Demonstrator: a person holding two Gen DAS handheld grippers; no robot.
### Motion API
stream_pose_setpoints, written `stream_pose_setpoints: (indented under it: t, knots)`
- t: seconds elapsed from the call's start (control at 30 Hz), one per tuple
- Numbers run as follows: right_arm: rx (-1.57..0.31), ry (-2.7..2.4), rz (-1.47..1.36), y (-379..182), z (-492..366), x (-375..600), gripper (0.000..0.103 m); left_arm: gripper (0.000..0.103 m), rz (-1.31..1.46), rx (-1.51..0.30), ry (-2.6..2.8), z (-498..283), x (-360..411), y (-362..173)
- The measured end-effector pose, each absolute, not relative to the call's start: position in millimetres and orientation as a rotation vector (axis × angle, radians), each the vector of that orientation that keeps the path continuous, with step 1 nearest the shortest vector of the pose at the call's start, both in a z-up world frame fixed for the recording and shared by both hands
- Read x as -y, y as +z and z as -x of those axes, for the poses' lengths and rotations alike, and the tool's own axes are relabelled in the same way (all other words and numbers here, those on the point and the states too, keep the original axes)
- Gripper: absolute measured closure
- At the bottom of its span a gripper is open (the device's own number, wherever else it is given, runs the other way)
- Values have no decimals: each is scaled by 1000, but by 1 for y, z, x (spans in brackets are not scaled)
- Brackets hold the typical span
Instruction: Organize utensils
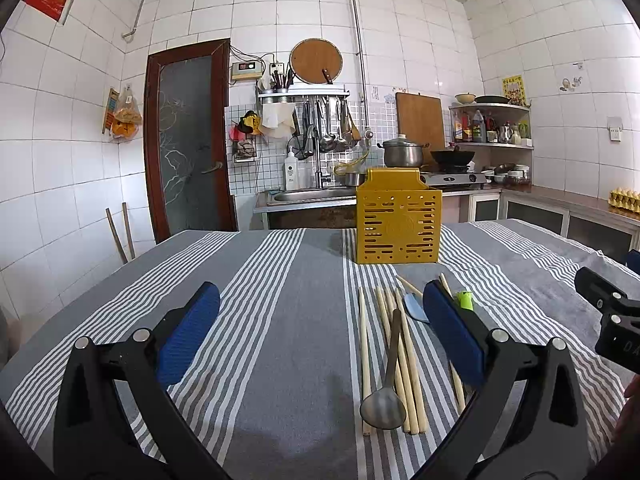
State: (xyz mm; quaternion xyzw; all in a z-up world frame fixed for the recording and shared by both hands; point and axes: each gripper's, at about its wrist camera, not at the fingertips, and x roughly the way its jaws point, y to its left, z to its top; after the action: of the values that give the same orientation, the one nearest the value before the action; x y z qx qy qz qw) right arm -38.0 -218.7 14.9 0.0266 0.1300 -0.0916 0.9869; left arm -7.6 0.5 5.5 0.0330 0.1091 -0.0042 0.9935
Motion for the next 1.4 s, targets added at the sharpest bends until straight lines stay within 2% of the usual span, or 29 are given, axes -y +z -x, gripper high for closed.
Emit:
stream_pose_setpoints:
  t: [1.4]
  knots:
    - [-248,-197,-60,15,40,223,4,5,-73,-196,-5,14,-3,17]
